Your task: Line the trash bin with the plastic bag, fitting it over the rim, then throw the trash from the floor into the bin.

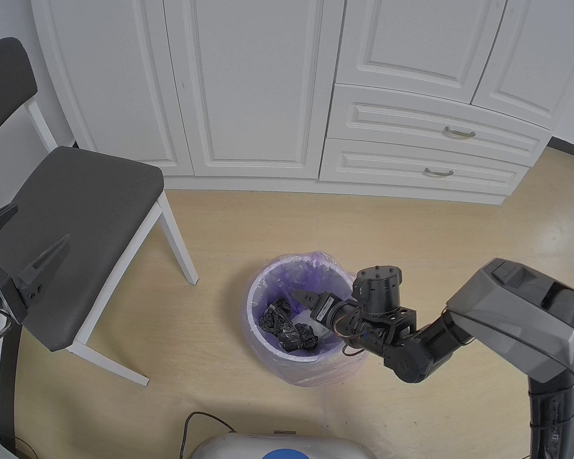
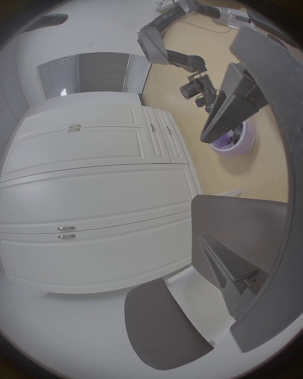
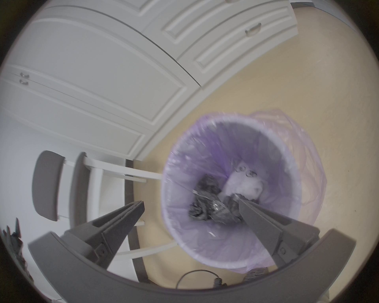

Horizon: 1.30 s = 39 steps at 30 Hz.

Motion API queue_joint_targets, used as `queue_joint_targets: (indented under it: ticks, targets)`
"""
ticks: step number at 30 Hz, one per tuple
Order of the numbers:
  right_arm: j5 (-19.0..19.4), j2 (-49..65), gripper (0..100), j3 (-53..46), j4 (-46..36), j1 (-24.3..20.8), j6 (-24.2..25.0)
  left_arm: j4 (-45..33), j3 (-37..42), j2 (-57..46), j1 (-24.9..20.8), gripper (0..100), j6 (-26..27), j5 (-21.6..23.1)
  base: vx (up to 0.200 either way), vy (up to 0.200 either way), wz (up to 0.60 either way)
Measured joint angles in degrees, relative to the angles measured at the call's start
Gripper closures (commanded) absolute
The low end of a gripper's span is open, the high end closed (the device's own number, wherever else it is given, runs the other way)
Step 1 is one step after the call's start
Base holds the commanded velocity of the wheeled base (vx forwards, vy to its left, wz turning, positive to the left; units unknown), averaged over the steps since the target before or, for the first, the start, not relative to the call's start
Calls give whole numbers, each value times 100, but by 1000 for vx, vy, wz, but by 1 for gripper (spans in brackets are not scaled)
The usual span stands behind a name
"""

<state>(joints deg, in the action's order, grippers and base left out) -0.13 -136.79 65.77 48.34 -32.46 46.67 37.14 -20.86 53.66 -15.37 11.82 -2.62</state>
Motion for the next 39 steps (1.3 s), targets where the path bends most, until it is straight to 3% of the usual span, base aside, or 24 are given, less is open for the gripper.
queue_joint_targets:
  ticks: [8, 18, 25, 31, 39]
  targets:
    - [-35, 1135, 0, -605, 227, 2, -161, 13, -6, -46, 0, 0, -17, 0, 0, 0, 0]
    - [-679, 3351, 0, -2297, 265, 457, -2050, -37, 66, -345, 0, 0, 137, -293, 0, 0, 0]
    - [-867, 5240, 0, -3239, 71, 1023, -3137, -222, 30, -808, 99, 0, 377, -685, 0, 0, 0]
    - [-947, 6945, 0, -3663, -611, 1486, -3797, -808, -100, -1414, 278, 0, 451, -859, 0, 0, 0]
    - [-1009, 9270, 0, -3761, -2198, 2048, -4354, -1730, -325, -2395, 651, 0, 322, -1007, 0, 0, 0]
